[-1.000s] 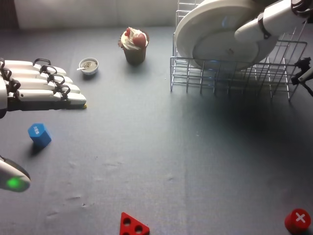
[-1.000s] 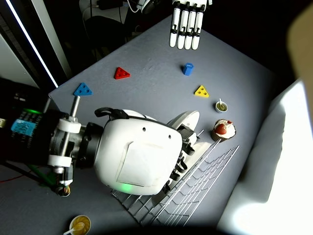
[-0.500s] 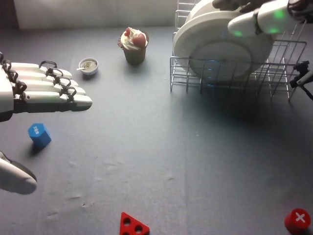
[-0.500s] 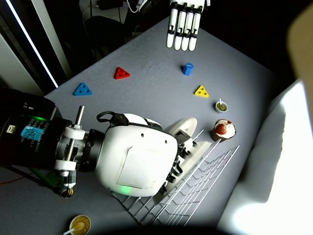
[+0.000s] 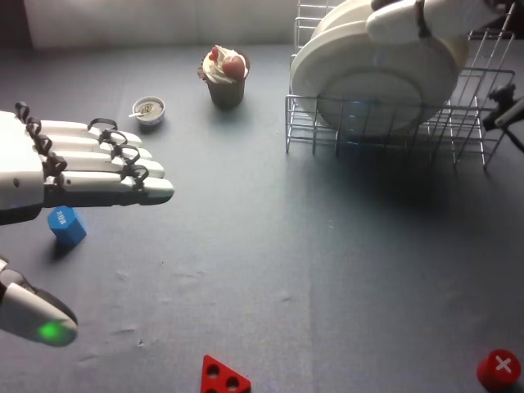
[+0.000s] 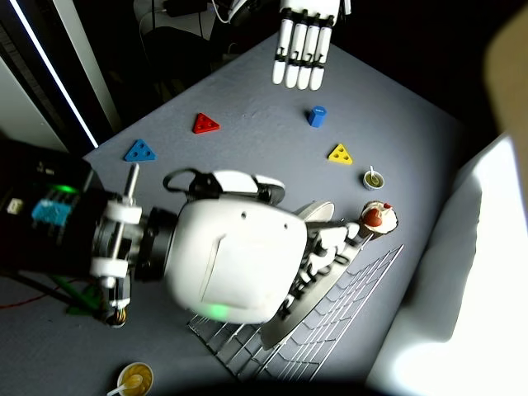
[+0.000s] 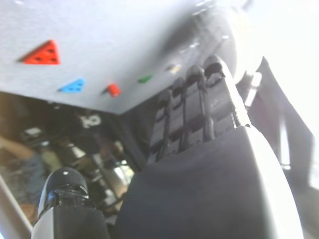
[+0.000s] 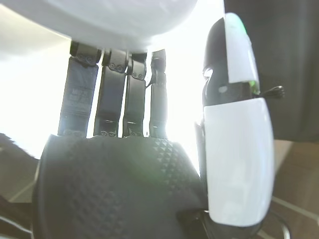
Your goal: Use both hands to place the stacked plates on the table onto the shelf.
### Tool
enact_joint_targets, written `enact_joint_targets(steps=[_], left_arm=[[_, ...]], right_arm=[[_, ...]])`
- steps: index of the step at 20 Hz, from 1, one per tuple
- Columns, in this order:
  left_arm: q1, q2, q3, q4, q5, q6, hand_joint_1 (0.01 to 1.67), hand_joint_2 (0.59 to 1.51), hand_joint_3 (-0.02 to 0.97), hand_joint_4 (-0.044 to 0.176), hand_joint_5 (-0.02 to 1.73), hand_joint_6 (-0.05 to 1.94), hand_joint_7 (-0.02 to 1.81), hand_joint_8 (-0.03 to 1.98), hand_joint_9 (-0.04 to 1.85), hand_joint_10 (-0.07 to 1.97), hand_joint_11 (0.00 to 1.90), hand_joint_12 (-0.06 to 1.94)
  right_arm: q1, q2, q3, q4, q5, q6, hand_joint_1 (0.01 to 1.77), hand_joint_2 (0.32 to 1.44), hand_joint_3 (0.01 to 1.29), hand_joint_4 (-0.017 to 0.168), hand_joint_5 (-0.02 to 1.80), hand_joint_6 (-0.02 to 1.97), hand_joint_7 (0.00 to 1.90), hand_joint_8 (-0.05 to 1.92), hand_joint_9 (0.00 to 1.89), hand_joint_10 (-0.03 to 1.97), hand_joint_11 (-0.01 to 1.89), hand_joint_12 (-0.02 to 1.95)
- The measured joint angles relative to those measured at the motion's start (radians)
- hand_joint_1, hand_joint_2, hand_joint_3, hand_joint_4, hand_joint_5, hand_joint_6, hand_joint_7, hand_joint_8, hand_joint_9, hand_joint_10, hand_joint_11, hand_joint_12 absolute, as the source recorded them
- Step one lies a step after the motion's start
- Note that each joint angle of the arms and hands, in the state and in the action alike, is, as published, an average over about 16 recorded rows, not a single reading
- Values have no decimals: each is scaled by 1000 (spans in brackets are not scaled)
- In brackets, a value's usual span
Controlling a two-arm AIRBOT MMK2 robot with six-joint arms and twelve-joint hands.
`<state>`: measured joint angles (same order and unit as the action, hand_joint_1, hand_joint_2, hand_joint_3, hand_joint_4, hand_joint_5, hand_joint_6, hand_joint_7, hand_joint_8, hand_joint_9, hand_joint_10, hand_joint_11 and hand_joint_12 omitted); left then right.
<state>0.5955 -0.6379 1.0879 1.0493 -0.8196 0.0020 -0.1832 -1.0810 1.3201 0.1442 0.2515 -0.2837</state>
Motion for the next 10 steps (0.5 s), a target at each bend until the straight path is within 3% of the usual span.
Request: enact_joint_targets(steps=[4, 10], left_arm=[[-4, -1, -19, -4, 22, 0, 72, 938, -1, 0, 95, 13, 120, -2, 120, 8, 105, 8], [-7, -2, -48, -6, 50, 0, 63, 936, -1, 0, 98, 13, 135, -2, 133, 8, 114, 8]], right_arm=[[29, 24, -26, -131, 43, 4, 1052, 992, 13, 8, 580, 12, 638, 13, 755, 17, 870, 105], [56, 92, -90, -346, 166, -90, 881, 982, 14, 26, 473, 12, 511, 14, 562, 11, 647, 49]])
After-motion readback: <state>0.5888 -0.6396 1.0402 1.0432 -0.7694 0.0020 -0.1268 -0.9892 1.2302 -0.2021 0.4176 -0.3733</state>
